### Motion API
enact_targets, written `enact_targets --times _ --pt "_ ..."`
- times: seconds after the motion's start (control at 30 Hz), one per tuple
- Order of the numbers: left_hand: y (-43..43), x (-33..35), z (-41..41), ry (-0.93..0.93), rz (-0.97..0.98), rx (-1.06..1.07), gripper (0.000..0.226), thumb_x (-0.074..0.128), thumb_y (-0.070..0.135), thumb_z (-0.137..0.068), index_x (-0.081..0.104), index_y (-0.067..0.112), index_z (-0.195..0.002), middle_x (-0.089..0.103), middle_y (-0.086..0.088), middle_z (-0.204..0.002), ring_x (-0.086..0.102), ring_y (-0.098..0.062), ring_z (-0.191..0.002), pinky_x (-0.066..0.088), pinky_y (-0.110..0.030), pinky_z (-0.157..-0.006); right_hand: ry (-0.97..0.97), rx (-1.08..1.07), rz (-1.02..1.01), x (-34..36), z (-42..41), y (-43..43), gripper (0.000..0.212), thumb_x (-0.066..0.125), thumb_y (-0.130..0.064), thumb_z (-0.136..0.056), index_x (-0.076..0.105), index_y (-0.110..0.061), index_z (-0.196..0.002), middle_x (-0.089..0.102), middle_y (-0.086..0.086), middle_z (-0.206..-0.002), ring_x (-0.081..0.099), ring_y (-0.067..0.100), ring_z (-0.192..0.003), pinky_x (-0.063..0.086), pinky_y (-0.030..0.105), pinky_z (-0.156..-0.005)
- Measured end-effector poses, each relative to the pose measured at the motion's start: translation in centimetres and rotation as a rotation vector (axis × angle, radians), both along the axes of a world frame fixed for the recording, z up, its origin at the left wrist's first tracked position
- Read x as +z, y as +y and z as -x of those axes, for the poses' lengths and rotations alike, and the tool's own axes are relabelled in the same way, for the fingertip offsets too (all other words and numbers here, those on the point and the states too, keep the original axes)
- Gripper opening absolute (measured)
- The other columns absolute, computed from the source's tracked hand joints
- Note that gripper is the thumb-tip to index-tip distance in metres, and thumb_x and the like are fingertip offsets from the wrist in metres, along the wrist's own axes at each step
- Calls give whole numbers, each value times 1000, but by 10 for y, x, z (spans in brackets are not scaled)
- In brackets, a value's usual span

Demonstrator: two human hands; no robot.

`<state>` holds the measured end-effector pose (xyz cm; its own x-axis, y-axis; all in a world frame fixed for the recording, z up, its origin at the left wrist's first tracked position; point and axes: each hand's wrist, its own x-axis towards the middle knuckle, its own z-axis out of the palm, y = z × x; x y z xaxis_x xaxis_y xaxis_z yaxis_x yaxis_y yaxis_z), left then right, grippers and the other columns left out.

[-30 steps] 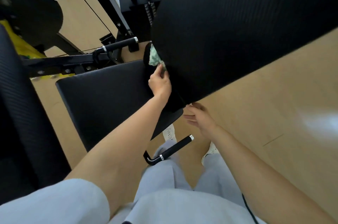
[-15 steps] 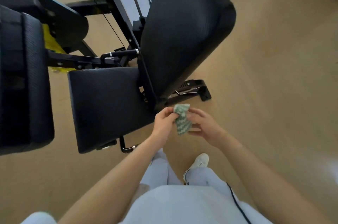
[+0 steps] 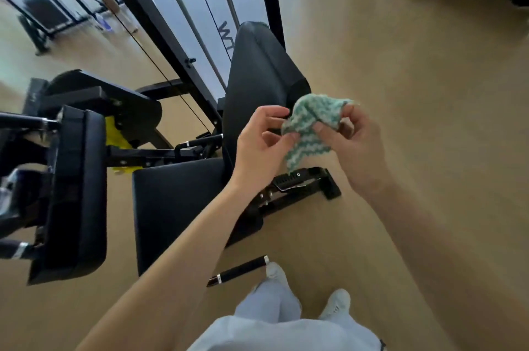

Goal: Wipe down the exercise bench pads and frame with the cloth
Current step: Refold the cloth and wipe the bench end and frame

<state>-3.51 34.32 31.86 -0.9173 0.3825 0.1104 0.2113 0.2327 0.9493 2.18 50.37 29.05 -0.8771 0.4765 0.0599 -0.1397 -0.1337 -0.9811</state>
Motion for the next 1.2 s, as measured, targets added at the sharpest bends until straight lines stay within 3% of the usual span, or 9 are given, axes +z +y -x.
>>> enact_targets --times 0.17,0.37,0.47,0.57,0.67,0.77,0.9,1.07,1.2 --pt "17 0 49 292 153 66 15 75 8 -91 68 17 -100 71 2 -93 61 -16 -68 54 -29 -63 116 -200 -329 1 43 3 40 66 -4 -87 52 -17 -122 64 -5 -108 62 3 -89 52 14 -75" --pt "-14 -56 71 145 279 -35 25 74 -6 -83 67 17 -89 67 7 -87 63 -20 -75 53 -36 -69 -8 -197 -589 -72 55 -25 21 58 6 -87 59 -2 -107 55 -5 -92 41 0 -76 33 -2 -69" --pt "-33 -82 75 139 359 -76 30 73 -10 -79 68 18 -87 68 8 -87 60 -8 -73 48 -23 -69 -92 -188 -518 -107 51 -44 19 59 8 -86 58 -4 -102 53 -8 -84 43 5 -68 35 4 -64" --pt "-47 -103 79 140 378 -86 29 75 -9 -79 70 18 -86 70 1 -87 63 -11 -75 52 -25 -70 -140 -246 -421 -131 54 -64 18 57 8 -86 56 -4 -100 51 -9 -75 50 -4 -63 34 9 -59" --pt "-58 -125 85 115 350 -72 33 79 -7 -79 69 24 -83 72 1 -85 65 -12 -75 54 -24 -71 -197 -308 -372 -157 57 -83 20 57 7 -89 57 1 -107 55 4 -73 46 9 -59 35 10 -57" --pt "-77 -155 83 38 407 -60 30 80 -6 -79 70 22 -82 70 7 -81 61 -6 -69 48 -15 -67 -250 -284 -358 -189 55 -104 22 55 6 -90 56 0 -111 58 18 -72 49 22 -59 41 25 -57" --pt "-105 -193 86 -48 472 -72 26 82 -3 -78 71 19 -80 70 10 -77 60 0 -66 48 -12 -66 -331 -244 -310 -228 52 -137 21 53 8 -92 56 -1 -110 62 17 -80 53 22 -67 39 11 -61" --pt "-121 -222 89 -82 468 -95 24 82 -4 -80 71 17 -80 69 10 -75 61 0 -66 49 -13 -67 -388 -288 -261 -261 58 -161 24 52 7 -91 58 -3 -112 65 13 -86 57 23 -73 44 22 -66" --pt "-135 -244 90 -130 497 -91 27 85 -1 -79 69 21 -78 68 9 -73 60 -2 -66 50 -16 -66 -408 -276 -266 -279 57 -173 26 54 9 -90 60 -2 -112 62 -3 -87 56 -3 -72 36 4 -68"
